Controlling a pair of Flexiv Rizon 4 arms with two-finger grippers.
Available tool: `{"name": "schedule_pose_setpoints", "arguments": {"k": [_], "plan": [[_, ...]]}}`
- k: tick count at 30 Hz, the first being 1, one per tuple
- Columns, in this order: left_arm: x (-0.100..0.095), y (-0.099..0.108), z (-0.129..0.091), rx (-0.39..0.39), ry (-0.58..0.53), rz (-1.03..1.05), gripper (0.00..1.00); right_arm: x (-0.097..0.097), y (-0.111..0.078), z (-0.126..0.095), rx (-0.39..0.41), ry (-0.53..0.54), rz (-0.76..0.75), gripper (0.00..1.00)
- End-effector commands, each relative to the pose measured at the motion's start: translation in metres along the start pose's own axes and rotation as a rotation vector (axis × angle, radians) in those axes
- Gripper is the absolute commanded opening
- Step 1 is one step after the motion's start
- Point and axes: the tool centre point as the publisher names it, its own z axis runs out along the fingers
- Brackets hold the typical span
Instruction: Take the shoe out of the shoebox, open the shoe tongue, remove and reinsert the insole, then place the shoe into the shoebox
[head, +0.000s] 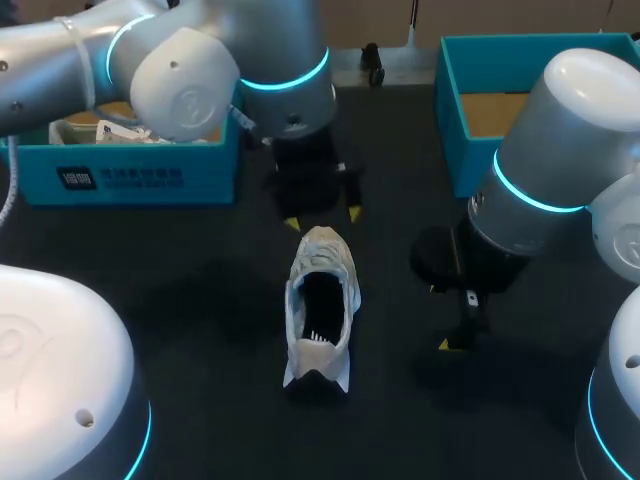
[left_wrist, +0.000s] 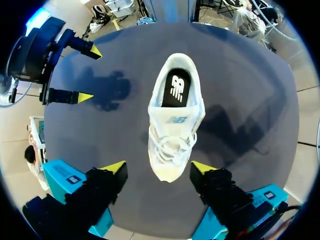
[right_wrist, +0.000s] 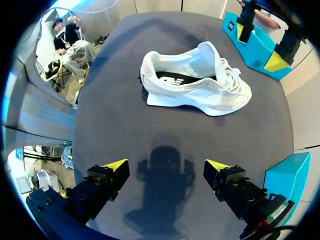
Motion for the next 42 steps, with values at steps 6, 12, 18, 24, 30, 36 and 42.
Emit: {"name": "schedule_pose_setpoints", "arguments": {"k": [6,12,18,24,30,36,42], "plan": [[-0.003,0.001,-0.002,0.004,-0.005,-0.001,0.47,0.001,-0.001,0.001,-0.002,-0.002,0.0,1.0],[0.001,-0.006,0.006,0.009,-0.003,0.024,0.46,0.001,-0.001,0.001,-0.002,-0.002,0.0,1.0],[0.001,-0.008,0.01,0.014,0.0,0.037,0.45,0.001,-0.001,0.001,-0.002,-0.002,0.0,1.0],[0.004,-0.01,0.013,0.027,-0.006,0.05,0.44,0.003,-0.011,-0.005,-0.008,-0.017,0.019,1.0],[0.009,-0.016,0.018,0.03,-0.006,0.056,0.41,0.004,-0.039,-0.013,-0.009,-0.017,0.068,1.0],[0.014,-0.023,0.026,0.047,-0.007,0.072,0.39,0.005,-0.063,-0.016,-0.052,-0.017,0.137,1.0],[0.017,-0.032,0.038,0.066,-0.002,0.104,0.35,0.005,-0.063,-0.016,-0.052,-0.017,0.137,1.0]]}}
